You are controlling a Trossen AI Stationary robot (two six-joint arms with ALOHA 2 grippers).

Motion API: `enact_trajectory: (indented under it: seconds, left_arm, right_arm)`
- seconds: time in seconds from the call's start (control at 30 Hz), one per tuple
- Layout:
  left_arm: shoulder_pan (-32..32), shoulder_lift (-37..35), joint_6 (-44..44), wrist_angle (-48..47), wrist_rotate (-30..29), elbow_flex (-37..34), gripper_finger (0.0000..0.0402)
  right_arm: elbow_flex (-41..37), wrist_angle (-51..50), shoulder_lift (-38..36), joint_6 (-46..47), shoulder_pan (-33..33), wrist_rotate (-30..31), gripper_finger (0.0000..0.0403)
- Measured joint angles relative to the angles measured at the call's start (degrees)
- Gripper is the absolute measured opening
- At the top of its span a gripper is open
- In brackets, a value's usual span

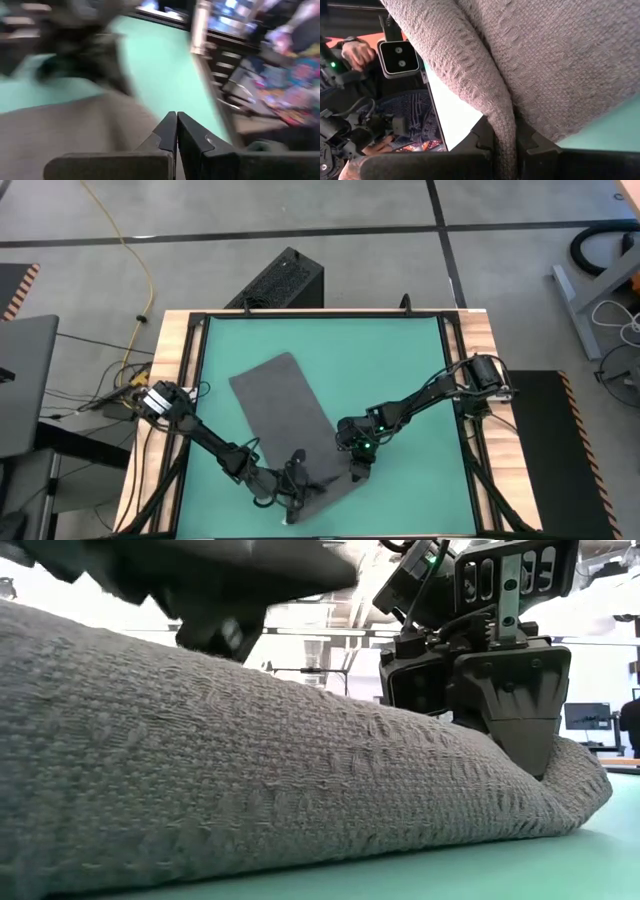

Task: Roll towel
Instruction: Roll the gray towel

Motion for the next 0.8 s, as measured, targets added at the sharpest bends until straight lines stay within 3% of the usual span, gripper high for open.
enact_trajectory:
  seconds: [0.13,0.3,0.43,0.8]
  left_arm:
    - [-1.5,2.8,3.2,-5.1,3.5,6.2,0.0000]
    - [-0.9,3.9,-2.0,-21.8,1.2,10.3,0.0000]
    - [0.0,3.9,-3.5,-23.7,0.0,10.0,0.0000]
    - [0.3,8.1,-8.6,-24.1,3.3,10.1,0.0000]
  right_arm:
    - [0.0,-0.5,0.0,0.0,0.0,0.2,0.0040]
    - [0.0,-0.8,0.0,0.7,0.0,0.4,0.0040]
    - [-0.2,-0.3,0.0,-0.3,0.0,1.0,0.0049]
    - [1.5,-0.7,0.0,-2.5,-1.7,-0.4,0.0175]
